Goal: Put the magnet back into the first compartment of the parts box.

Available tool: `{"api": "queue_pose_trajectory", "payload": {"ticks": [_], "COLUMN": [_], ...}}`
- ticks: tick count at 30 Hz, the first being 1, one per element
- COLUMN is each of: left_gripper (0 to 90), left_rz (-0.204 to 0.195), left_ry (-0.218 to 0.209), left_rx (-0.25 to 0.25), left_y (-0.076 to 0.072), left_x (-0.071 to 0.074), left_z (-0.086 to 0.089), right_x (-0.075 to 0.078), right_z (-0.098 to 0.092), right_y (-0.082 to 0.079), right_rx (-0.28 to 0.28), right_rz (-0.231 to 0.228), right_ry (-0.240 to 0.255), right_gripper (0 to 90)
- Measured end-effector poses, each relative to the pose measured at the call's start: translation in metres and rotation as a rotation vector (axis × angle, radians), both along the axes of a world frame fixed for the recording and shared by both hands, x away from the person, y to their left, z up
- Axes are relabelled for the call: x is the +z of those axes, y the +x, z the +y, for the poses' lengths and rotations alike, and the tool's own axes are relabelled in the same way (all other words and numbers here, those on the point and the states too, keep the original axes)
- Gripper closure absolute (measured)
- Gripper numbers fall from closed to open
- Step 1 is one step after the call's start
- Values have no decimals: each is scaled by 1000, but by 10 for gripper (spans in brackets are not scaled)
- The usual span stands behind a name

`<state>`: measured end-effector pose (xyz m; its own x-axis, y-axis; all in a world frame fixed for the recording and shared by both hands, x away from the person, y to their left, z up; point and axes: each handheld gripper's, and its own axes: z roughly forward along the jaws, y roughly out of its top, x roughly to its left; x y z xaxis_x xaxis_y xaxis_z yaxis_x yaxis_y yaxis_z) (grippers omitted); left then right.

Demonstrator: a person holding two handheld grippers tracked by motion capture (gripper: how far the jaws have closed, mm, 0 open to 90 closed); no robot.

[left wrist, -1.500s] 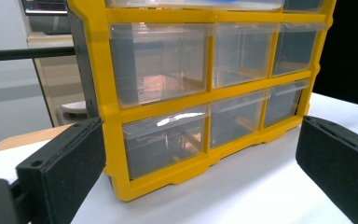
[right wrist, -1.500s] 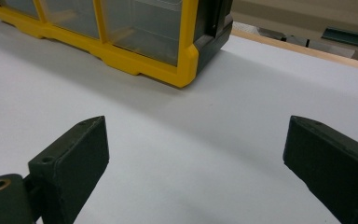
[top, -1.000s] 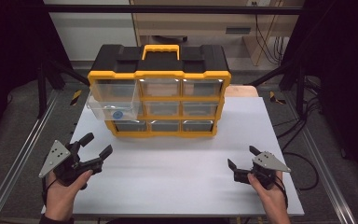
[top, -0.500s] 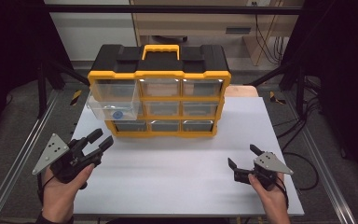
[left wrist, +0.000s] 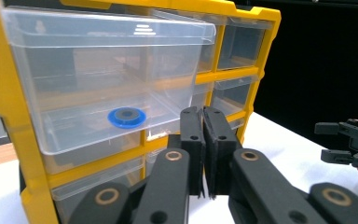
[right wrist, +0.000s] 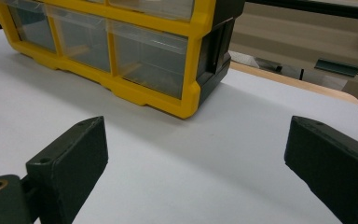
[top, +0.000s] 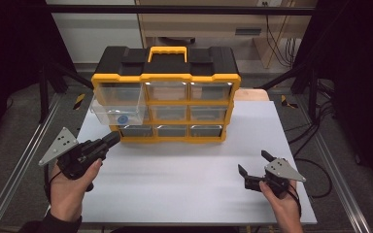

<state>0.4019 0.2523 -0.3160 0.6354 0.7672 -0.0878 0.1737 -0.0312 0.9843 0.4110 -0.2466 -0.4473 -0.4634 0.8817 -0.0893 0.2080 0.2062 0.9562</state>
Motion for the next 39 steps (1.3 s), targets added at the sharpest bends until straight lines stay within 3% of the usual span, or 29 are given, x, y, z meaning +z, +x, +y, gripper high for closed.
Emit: {"api": "queue_pose_trajectory", "payload": {"ticks": [18, 39], "left_gripper": [892, 895], "left_rz": [23, 38], "left_ry": [77, 91], "left_rx": [23, 44], "left_y": [12, 22], "left_x": [6, 11], "left_z": [-6, -9], "right_x": [1, 0], "right_z": [-2, -2], "right_y": [-1, 0], "right_rx": [17, 21], "right_rz": [-10, -4], "right_ry": [1, -4], "right_gripper": [51, 48]}}
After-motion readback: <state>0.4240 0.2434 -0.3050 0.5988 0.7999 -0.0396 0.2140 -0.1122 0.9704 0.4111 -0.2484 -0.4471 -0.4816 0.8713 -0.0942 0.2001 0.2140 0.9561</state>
